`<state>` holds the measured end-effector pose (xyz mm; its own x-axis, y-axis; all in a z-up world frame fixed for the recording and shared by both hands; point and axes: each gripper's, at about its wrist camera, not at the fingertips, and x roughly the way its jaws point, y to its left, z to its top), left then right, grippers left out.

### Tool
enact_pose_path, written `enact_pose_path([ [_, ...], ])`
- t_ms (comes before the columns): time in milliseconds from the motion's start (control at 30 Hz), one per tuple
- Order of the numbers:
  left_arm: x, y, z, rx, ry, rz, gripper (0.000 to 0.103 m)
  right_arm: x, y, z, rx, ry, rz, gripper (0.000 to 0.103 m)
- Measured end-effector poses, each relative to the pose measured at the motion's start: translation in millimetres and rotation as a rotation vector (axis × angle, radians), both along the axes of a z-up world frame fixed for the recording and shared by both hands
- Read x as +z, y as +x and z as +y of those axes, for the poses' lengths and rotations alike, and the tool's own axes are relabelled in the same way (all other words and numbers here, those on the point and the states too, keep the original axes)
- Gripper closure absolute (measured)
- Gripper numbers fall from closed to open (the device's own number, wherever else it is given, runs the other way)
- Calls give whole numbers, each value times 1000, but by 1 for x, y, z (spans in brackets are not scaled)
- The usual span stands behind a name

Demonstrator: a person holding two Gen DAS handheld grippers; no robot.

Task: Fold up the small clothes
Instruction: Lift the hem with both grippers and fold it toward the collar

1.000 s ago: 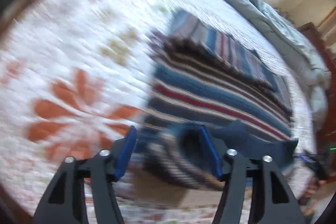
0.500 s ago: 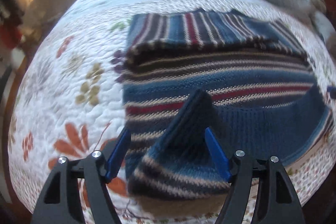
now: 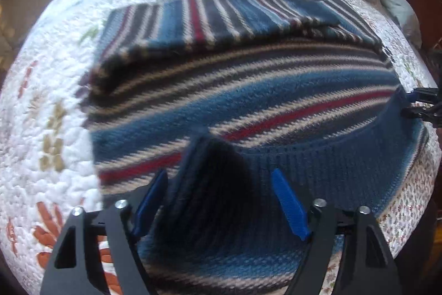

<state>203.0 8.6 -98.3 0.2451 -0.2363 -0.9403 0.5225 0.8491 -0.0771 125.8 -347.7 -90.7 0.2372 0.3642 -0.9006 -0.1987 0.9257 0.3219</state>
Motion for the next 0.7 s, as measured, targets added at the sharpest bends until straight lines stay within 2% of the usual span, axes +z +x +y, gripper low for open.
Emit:
enact_pose_path([
  [33, 0, -2, -1, -2, -2, -4, 41, 0, -1, 1, 12, -3, -2, 69],
  [67, -1, -2, 0, 0, -3, -8, 47, 1, -2, 1, 21, -10, -6, 75],
  [100, -1, -4, 2, 4, -15, -6, 65, 2, -4, 1, 30, -14, -9, 89],
  [133, 0, -5, 5, 16, -28, -8, 77, 3, -6, -1, 33, -2, -8, 93],
  [167, 2, -6, 9, 26, -39, -10, 80, 5, -8, -2, 28, 13, -11, 93],
  [200, 5, -9, 13, 29, -62, -13, 89, 8, -11, -5, 17, 23, -22, 93],
  [233, 7, -11, 15, 25, -73, -18, 92, 11, -14, -7, 12, 28, -32, 94],
  [367, 26, -23, 19, 40, -66, -79, 93, 31, -25, -16, -30, 86, -83, 94],
  [500, 60, -23, 27, 104, -118, -171, 93, 58, -26, -25, -75, 118, -135, 94],
  [700, 109, 11, 26, 183, -188, -273, 93, 106, 7, -38, -147, 141, -225, 95],
])
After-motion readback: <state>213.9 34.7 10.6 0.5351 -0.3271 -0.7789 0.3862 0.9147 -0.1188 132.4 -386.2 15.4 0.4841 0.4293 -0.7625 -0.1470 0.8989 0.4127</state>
